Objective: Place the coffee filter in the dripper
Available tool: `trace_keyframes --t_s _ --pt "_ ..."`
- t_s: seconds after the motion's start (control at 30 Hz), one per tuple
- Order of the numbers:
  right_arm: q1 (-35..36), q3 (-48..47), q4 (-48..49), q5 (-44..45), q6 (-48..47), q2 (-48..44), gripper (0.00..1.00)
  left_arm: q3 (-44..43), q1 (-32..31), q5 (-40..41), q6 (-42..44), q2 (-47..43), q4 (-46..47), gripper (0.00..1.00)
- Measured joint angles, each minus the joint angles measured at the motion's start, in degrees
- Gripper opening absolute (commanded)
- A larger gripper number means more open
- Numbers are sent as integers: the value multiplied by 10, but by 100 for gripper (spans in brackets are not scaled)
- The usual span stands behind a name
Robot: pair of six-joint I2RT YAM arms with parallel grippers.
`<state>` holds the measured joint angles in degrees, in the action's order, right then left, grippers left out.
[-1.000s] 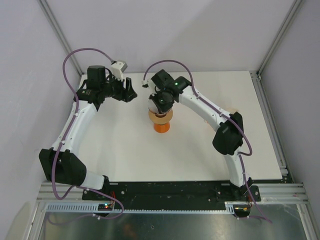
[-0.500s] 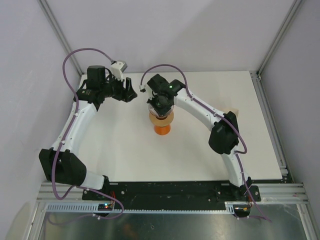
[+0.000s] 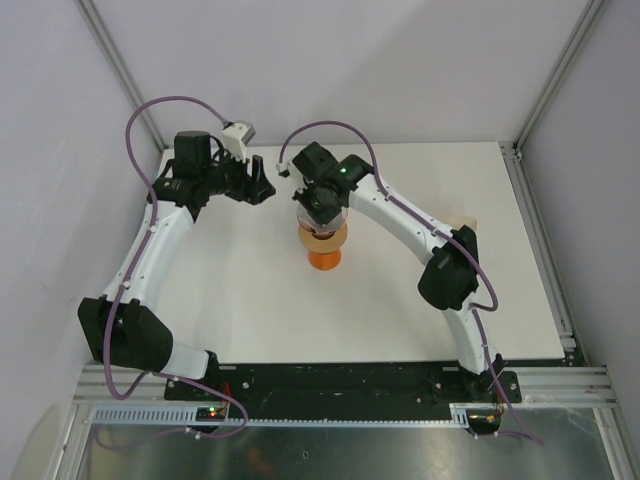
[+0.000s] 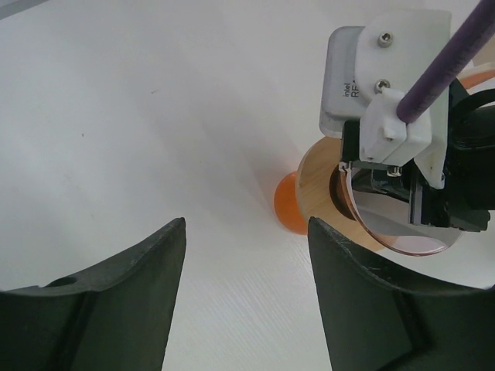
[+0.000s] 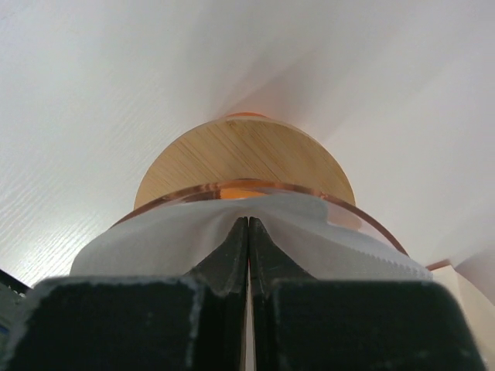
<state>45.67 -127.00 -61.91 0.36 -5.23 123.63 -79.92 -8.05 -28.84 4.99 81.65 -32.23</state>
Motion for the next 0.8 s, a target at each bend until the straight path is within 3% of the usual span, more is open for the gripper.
trace_keyframes --t_s 0.47,0.8 --pt "7 -2 -3 35 1 -49 21 2 0 -17 0 0 0 69" --pt "4 42 41 72 17 -149 47 7 0 -29 0 0 2 71"
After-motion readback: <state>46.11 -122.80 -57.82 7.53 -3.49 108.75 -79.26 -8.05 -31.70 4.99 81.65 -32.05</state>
